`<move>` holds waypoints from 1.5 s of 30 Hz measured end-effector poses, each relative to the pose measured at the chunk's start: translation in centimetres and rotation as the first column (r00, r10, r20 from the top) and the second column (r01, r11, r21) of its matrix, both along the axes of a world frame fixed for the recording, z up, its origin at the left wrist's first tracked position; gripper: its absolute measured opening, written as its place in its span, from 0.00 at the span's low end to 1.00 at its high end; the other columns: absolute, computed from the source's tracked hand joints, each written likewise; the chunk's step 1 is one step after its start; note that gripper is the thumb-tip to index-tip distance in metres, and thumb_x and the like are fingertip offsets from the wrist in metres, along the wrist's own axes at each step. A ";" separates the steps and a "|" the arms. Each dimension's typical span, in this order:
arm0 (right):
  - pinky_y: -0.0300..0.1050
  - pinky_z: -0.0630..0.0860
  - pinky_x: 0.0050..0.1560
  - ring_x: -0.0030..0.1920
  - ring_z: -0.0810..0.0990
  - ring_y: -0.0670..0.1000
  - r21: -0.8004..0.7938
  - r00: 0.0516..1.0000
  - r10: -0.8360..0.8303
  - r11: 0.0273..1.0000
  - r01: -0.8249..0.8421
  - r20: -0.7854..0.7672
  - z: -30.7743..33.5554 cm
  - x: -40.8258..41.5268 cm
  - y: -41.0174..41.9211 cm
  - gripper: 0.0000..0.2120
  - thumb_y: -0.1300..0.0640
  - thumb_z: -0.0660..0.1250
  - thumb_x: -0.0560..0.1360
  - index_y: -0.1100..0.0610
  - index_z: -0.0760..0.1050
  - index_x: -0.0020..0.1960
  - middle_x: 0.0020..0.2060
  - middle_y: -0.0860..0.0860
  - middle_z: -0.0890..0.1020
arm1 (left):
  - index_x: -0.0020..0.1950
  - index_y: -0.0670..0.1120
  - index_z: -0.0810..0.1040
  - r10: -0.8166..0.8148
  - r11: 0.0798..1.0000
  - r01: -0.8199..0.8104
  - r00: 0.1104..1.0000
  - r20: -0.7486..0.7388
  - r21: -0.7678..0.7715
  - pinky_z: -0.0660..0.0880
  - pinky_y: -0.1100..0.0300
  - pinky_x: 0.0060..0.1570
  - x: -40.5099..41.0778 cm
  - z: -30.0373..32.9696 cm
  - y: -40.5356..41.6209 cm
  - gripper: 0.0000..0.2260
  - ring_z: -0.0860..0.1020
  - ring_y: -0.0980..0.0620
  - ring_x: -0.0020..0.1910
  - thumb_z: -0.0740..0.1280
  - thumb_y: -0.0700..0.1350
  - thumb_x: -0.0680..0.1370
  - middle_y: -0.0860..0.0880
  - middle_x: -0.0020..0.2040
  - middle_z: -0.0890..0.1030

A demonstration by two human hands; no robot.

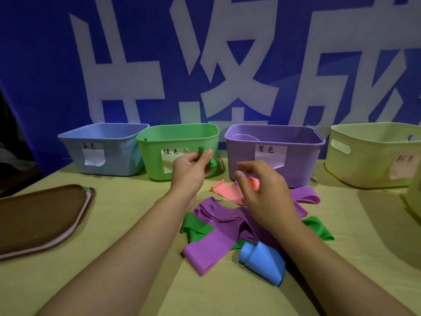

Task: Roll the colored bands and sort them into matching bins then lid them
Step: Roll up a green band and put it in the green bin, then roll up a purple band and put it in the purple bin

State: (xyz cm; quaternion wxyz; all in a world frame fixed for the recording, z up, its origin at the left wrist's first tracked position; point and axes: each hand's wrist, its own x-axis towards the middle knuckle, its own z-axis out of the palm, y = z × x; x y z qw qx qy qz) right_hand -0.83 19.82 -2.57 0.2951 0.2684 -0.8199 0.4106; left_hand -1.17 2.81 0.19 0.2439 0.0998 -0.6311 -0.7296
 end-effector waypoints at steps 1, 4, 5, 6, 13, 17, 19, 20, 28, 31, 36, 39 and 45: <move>0.38 0.69 0.51 0.55 0.79 0.47 0.025 1.000 -0.010 1.000 0.010 -0.002 -0.1 -0.1 0.0 0.11 0.50 0.67 0.81 0.53 0.81 0.60 0.53 0.46 0.82 | 0.55 0.43 0.82 0.029 0.996 -0.030 1.000 -0.004 -0.080 0.81 0.65 0.48 -0.1 0.8 -0.6 0.06 0.83 0.53 0.47 0.71 0.45 0.81 0.50 0.48 0.85; 0.39 0.68 0.51 0.55 0.79 0.48 0.071 1.000 -0.011 0.997 0.012 -0.009 -0.3 -0.3 -0.1 0.11 0.49 0.67 0.81 0.53 0.81 0.60 0.53 0.46 0.82 | 0.56 0.46 0.82 0.079 0.962 -0.082 0.997 -0.024 -0.261 0.81 0.63 0.49 -0.7 3.8 -2.8 0.08 0.84 0.53 0.50 0.73 0.47 0.79 0.50 0.50 0.85; 0.38 0.68 0.50 0.55 0.78 0.48 0.077 1.000 -0.009 0.997 0.010 -0.013 -0.2 -0.3 -0.1 0.12 0.49 0.66 0.81 0.53 0.81 0.60 0.53 0.46 0.82 | 0.58 0.46 0.82 0.095 0.935 -0.096 0.995 -0.019 -0.341 0.82 0.60 0.50 -1.1 4.7 -3.6 0.11 0.84 0.53 0.51 0.74 0.48 0.78 0.51 0.51 0.85; 0.37 0.67 0.50 0.54 0.78 0.48 0.077 1.000 -0.008 0.997 0.009 -0.016 -0.2 -0.3 -0.1 0.12 0.49 0.66 0.81 0.53 0.81 0.60 0.53 0.46 0.82 | 0.60 0.46 0.82 0.109 0.900 -0.104 0.994 -0.011 -0.422 0.82 0.57 0.53 -1.6 5.6 -4.5 0.14 0.84 0.53 0.52 0.75 0.50 0.77 0.51 0.52 0.85; 0.43 0.71 0.52 0.55 0.77 0.46 0.106 0.999 -0.005 0.994 0.000 0.046 -0.4 -0.5 -0.1 0.25 0.35 0.54 0.80 0.50 0.80 0.59 0.54 0.43 0.81 | 0.61 0.46 0.83 0.223 0.600 -0.089 0.973 0.060 -0.795 0.79 0.55 0.55 -4.3 9.2 -7.9 0.19 0.82 0.58 0.47 0.76 0.55 0.75 0.51 0.50 0.86; 0.41 0.69 0.52 0.55 0.76 0.45 0.140 0.999 -0.006 0.990 -0.001 0.050 -0.4 -0.4 0.0 0.28 0.32 0.50 0.78 0.48 0.80 0.60 0.54 0.41 0.80 | 0.63 0.44 0.82 0.258 0.537 -0.053 0.960 0.104 -0.842 0.79 0.52 0.60 -5.9 8.3 -9.2 0.20 0.83 0.52 0.52 0.76 0.53 0.75 0.47 0.57 0.86; 0.41 0.69 0.52 0.56 0.76 0.45 0.151 0.999 -0.010 0.988 0.003 0.050 -0.4 -0.5 0.1 0.29 0.31 0.49 0.78 0.47 0.79 0.60 0.55 0.41 0.80 | 0.63 0.44 0.82 0.272 0.536 -0.049 0.955 0.118 -0.843 0.79 0.51 0.61 -6.5 7.9 -9.7 0.20 0.82 0.50 0.55 0.76 0.52 0.76 0.46 0.59 0.85; 0.40 0.69 0.52 0.57 0.76 0.45 0.155 0.998 -0.012 0.988 0.003 0.054 -0.4 -0.5 0.1 0.30 0.31 0.49 0.78 0.47 0.79 0.61 0.55 0.41 0.80 | 0.63 0.44 0.82 0.279 0.535 -0.051 0.953 0.119 -0.844 0.78 0.51 0.61 -6.8 7.8 -9.9 0.20 0.81 0.50 0.56 0.76 0.52 0.76 0.46 0.59 0.85; 0.45 0.73 0.55 0.59 0.76 0.46 0.188 0.995 -0.021 0.982 0.002 0.100 -0.4 -0.7 0.2 0.29 0.30 0.50 0.78 0.46 0.79 0.62 0.57 0.41 0.80 | 0.67 0.45 0.80 0.294 0.535 -0.087 0.952 0.089 -0.840 0.77 0.51 0.63 -7.6 6.5 -10.4 0.22 0.80 0.48 0.60 0.76 0.53 0.76 0.46 0.62 0.83; 0.44 0.72 0.55 0.59 0.76 0.47 0.188 0.993 -0.025 0.982 0.004 0.112 -0.3 -0.7 0.2 0.28 0.31 0.50 0.78 0.47 0.79 0.62 0.56 0.41 0.80 | 0.68 0.46 0.80 0.294 0.557 -0.140 0.955 0.037 -0.818 0.77 0.51 0.62 -7.0 6.3 -9.9 0.22 0.80 0.50 0.59 0.75 0.54 0.77 0.48 0.61 0.83; 0.46 0.73 0.56 0.59 0.77 0.49 0.193 0.992 -0.018 0.981 -0.006 0.127 -0.2 -0.6 0.3 0.22 0.36 0.57 0.80 0.49 0.79 0.61 0.57 0.44 0.81 | 0.65 0.47 0.82 0.215 0.691 -0.202 0.974 -0.069 -0.694 0.75 0.63 0.49 -4.0 5.8 -6.7 0.17 0.80 0.54 0.53 0.74 0.52 0.78 0.52 0.56 0.83; 0.46 0.72 0.55 0.58 0.77 0.49 0.208 0.991 -0.021 0.978 -0.007 0.134 -0.2 -0.6 0.3 0.19 0.39 0.60 0.81 0.50 0.80 0.62 0.57 0.45 0.81 | 0.62 0.47 0.83 0.131 0.794 -0.139 0.990 -0.057 -0.591 0.75 0.63 0.52 -2.1 4.1 -4.3 0.15 0.81 0.57 0.52 0.75 0.50 0.78 0.53 0.53 0.84; 0.47 0.73 0.53 0.57 0.79 0.49 0.263 0.983 -0.031 0.965 -0.019 0.183 0.1 -0.4 0.7 0.17 0.40 0.63 0.81 0.50 0.80 0.61 0.56 0.46 0.82 | 0.56 0.47 0.86 -0.089 0.858 0.102 0.995 0.050 -0.503 0.73 0.74 0.44 0.0 -0.7 -0.9 0.09 0.81 0.64 0.45 0.76 0.47 0.77 0.55 0.48 0.86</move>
